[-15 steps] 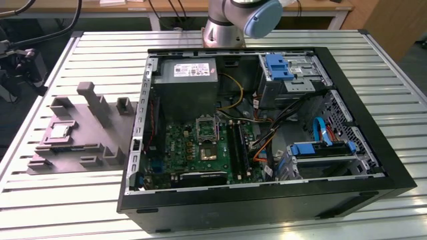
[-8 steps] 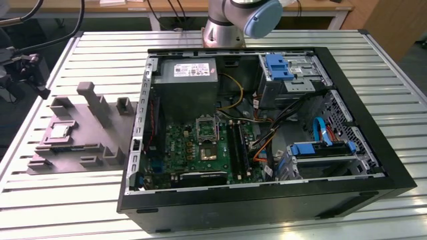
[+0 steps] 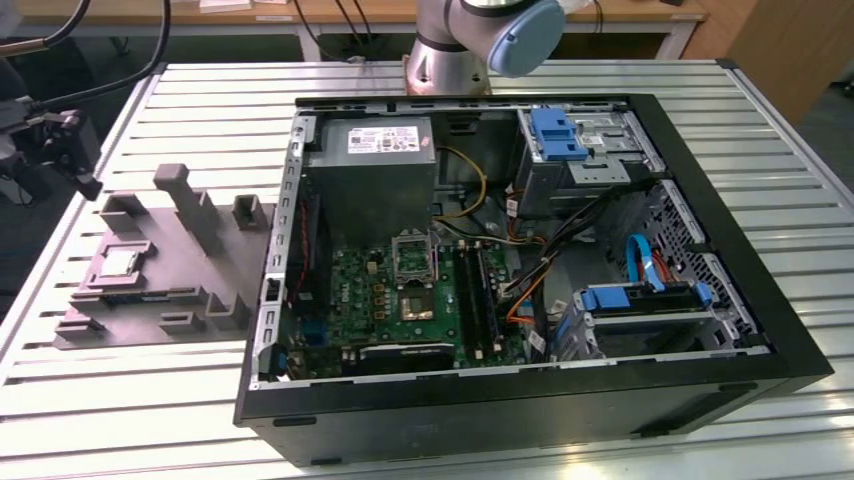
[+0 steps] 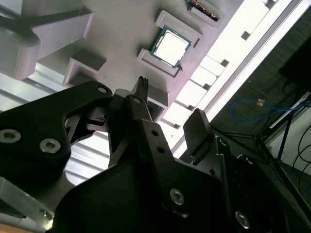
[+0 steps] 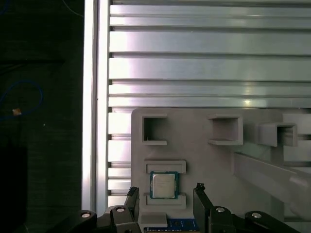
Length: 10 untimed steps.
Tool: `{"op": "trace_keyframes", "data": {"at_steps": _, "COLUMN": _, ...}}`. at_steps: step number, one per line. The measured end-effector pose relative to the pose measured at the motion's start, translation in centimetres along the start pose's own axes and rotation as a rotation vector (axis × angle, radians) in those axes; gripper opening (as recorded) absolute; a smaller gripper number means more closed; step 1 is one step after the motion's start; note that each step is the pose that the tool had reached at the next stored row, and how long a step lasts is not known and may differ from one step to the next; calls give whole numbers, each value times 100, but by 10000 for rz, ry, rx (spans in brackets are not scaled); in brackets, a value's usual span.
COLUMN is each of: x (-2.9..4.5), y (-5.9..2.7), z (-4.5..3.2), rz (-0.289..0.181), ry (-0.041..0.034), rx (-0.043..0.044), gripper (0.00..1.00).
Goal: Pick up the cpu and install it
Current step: 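Pick up the cpu and move it towards the insertion slot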
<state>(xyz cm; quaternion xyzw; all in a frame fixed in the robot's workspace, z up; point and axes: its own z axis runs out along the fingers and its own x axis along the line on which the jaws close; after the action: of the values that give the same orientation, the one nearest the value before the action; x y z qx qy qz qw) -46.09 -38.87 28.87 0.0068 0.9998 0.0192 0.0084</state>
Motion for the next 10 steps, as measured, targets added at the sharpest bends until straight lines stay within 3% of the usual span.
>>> {"op": "trace_keyframes", "data": {"at_steps": 10, "x": -11, "y": -19, "z": 47, "rz": -2, "ry": 0, "rx": -2, "gripper": 56}}
